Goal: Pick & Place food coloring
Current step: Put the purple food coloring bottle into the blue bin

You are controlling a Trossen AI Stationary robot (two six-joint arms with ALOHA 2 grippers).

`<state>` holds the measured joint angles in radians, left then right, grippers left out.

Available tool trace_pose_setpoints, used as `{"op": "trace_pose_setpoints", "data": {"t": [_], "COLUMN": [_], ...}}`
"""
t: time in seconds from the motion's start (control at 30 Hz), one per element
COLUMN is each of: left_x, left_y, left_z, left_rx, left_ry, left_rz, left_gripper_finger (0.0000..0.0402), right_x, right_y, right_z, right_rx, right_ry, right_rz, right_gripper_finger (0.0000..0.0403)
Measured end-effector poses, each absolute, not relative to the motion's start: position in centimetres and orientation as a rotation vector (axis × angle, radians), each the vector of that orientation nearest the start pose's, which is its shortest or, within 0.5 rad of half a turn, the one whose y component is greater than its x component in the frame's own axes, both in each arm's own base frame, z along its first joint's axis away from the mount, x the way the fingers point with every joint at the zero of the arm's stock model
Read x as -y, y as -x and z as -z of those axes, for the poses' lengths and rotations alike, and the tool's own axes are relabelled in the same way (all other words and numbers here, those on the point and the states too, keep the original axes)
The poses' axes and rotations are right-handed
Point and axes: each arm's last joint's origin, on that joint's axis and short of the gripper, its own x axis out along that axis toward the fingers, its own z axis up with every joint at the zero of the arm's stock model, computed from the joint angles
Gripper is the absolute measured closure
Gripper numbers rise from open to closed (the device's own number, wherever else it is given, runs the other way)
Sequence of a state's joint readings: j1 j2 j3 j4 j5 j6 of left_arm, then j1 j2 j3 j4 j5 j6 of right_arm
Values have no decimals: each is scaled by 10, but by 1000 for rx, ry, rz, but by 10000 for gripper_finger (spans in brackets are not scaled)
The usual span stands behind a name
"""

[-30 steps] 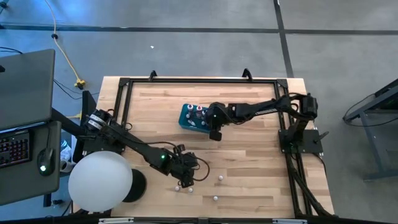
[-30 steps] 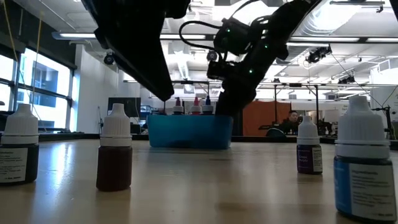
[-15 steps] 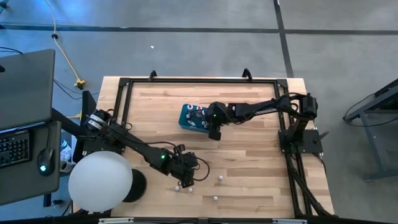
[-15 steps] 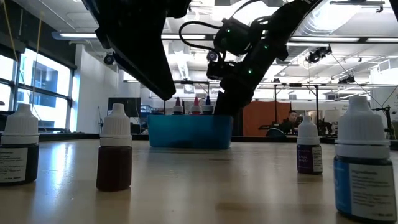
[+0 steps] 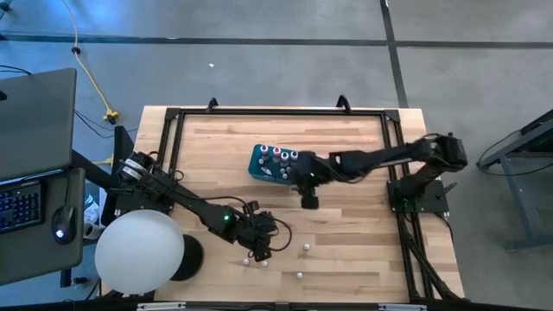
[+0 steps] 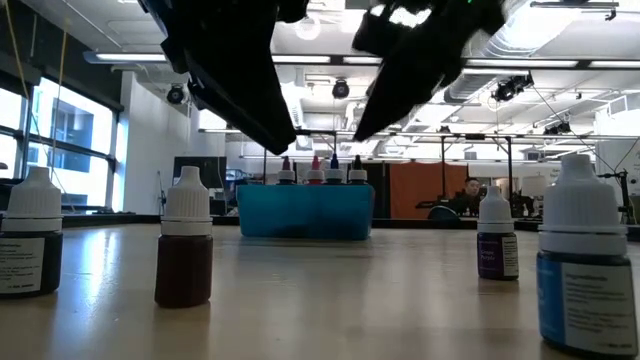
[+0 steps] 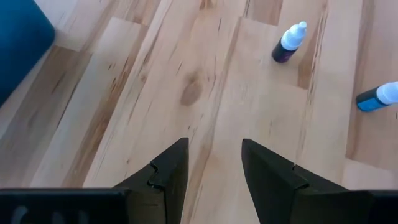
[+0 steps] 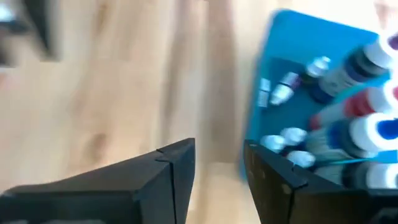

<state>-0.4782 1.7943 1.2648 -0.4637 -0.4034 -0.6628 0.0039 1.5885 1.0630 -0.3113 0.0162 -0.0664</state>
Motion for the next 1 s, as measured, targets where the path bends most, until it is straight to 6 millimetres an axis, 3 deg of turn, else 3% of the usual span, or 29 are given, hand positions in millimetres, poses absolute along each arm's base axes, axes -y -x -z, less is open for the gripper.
{"op": "trace_pose_setpoints", "data": {"t": [0.2, 0.47, 0.73, 1.0], "left_x": [161, 162, 162, 162], "left_y": [-335, -337, -337, -337], "left_z": [-210, -212, -212, -212], "left_rx": [-864, -848, -849, -849], "left_ry": [194, 202, 203, 203], "left_rz": [-225, -218, -217, -217], "left_gripper_finger": [257, 257, 257, 257], "right_x": [-46, -96, -119, -128], "right_y": [-318, -301, -281, -254], "right_z": [-239, -224, -187, -150], "right_rx": [-821, -877, -822, -675], "right_ry": [39, 48, -9, -29], "right_rz": [-127, -283, -339, -415], "right_gripper_finger": [281, 281, 281, 281]}}
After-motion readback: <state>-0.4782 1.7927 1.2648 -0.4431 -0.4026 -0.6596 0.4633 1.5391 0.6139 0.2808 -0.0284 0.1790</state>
